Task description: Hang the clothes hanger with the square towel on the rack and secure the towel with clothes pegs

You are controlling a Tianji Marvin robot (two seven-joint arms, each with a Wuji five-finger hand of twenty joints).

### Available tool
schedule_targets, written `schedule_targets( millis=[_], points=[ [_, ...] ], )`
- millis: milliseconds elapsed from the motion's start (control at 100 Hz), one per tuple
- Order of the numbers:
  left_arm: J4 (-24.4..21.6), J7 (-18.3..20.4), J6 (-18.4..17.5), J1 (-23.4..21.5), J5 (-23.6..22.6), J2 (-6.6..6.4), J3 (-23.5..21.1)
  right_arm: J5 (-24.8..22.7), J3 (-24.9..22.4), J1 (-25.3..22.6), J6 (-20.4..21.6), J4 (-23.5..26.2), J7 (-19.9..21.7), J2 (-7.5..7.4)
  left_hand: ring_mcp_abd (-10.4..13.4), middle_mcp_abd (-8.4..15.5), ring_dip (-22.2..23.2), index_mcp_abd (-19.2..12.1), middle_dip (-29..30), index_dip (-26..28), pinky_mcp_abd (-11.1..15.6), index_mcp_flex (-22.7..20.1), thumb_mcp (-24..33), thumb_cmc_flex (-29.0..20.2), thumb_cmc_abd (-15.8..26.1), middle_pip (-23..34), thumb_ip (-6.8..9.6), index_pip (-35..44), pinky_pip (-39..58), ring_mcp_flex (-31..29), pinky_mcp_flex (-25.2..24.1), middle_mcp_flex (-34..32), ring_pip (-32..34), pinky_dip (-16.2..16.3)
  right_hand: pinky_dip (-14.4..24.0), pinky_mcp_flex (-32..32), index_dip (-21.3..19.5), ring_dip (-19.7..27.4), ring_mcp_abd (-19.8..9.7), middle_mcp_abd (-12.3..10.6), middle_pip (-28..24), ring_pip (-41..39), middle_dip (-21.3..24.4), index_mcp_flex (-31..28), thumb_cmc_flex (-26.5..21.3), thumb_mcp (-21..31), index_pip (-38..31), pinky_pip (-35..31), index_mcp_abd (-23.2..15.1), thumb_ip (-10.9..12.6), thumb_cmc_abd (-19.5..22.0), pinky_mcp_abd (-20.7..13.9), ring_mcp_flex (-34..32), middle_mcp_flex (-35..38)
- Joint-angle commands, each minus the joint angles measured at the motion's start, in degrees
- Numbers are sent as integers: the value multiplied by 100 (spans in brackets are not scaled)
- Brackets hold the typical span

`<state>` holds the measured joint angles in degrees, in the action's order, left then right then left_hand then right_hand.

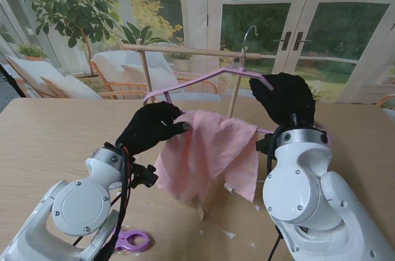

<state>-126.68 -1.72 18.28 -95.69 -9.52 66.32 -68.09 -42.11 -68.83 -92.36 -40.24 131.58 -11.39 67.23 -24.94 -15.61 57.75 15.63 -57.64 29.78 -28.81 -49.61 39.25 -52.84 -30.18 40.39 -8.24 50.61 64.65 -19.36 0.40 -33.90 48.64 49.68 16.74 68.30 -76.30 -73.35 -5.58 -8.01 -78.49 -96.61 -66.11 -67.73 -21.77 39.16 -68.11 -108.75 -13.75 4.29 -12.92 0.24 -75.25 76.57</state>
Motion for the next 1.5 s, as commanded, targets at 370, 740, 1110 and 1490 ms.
schedule_targets(
  millis=[370,740,1110,1490],
  points=[
    [-381,-320,810,1040,751,273,561,787,52,50,-173,-229,-4,137,-199,233,240,-602,142,-293,-632,-395,44,-362,-23,1578,-15,-585,793,-2145,1088,-2517,1132,317,5908,369,-175,-245,-246,403,-349,-902,45,-294,-76,55,-138,-1123,424,217,226,-910,-9,546],
    [-294,216,566,1020,351,82,606,3028,-226,-10,-312,35,-573,557,-187,253,163,-339,401,-304,-825,-378,-18,-387,-4,1783,2,-645,1000,-2633,1591,-2816,1432,463,5974,332,-118,-226,68,716,-422,-942,86,-245,-273,24,-126,-1123,752,140,169,-539,6,451],
    [-119,371,841,990,-957,-45,534,3282,-262,-5,-429,354,-697,638,250,795,29,226,743,27,-694,370,491,278,-534,2778,-137,1029,1166,-2835,1927,-2627,1843,593,5988,331,-106,-215,74,725,-447,-949,117,-241,-297,-6,-129,-1123,762,112,185,-492,7,442],
    [164,737,715,716,-1117,-178,222,2940,-219,95,-400,399,-693,603,307,938,110,120,698,149,-564,699,485,357,-698,3270,-202,1690,1132,-2585,1719,-2378,1988,643,5992,333,-103,-216,62,708,-453,-949,135,-239,-294,-10,-130,-1123,761,116,192,-505,7,449]
  ],
)
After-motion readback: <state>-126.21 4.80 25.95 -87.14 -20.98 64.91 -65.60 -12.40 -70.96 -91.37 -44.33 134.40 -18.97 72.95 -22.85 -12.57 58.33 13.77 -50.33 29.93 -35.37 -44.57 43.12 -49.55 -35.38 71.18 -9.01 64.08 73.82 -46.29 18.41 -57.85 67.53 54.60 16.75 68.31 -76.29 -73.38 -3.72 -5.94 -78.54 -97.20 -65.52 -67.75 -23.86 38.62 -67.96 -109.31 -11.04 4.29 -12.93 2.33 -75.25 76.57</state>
